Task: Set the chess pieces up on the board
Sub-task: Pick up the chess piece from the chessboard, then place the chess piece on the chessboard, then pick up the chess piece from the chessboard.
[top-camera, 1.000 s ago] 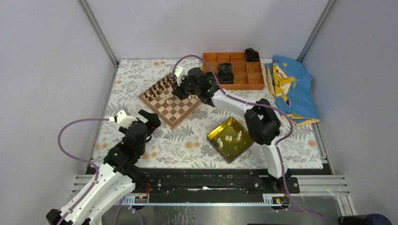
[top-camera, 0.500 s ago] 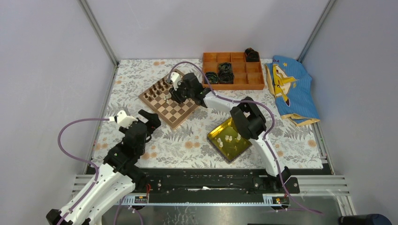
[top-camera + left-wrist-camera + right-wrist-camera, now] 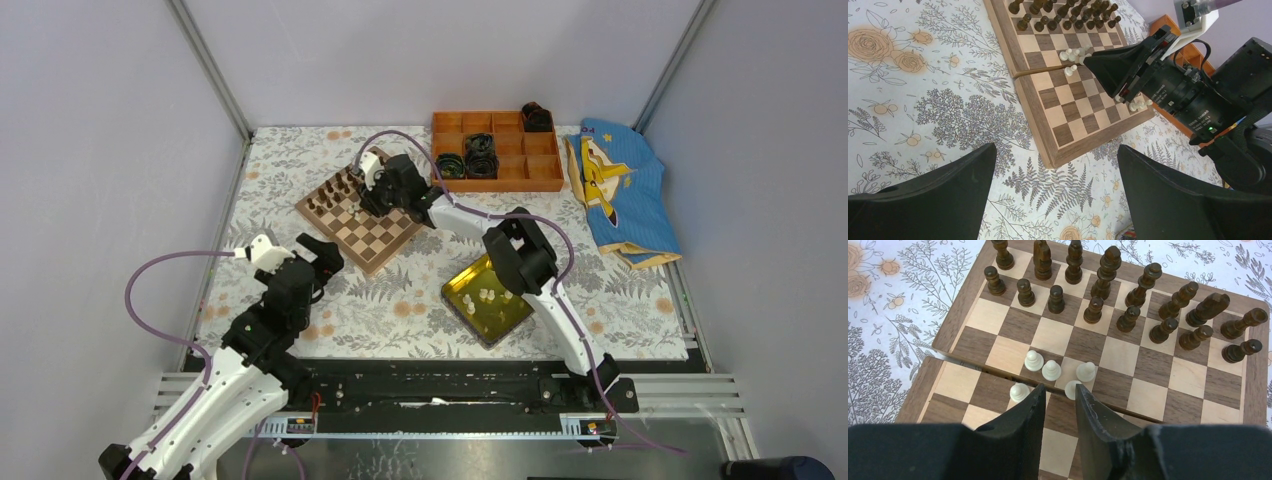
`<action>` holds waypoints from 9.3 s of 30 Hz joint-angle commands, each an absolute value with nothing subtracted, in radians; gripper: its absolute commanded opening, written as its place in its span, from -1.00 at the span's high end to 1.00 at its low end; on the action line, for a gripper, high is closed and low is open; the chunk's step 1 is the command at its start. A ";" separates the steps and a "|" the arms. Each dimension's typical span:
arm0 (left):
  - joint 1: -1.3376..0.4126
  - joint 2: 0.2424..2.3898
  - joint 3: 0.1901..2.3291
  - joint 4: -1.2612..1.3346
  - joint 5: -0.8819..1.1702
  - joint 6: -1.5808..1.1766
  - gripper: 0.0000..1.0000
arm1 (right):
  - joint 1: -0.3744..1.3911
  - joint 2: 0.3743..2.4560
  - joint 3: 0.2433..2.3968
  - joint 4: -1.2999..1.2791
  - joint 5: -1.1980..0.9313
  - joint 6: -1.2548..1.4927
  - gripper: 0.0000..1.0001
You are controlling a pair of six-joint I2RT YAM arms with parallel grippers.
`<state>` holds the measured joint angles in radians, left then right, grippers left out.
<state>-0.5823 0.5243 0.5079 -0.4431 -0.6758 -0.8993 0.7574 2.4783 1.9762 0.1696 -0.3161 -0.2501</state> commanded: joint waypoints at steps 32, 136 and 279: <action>-0.587 0.526 0.477 -0.384 -0.647 -0.914 -0.98 | 0.747 2.516 2.026 0.246 -0.244 -0.240 0.41; -0.588 0.500 0.472 -0.420 -0.672 -0.927 -0.97 | 0.762 2.181 1.488 0.501 -0.071 -0.237 1.00; -0.219 1.902 1.316 -0.065 -0.234 -0.361 -0.02 | 0.594 1.927 1.236 0.660 0.002 0.020 0.14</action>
<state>-0.2279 1.8717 1.2762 -0.1165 -0.2569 -0.3882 0.6003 1.9247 1.1973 0.5976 0.0090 0.0101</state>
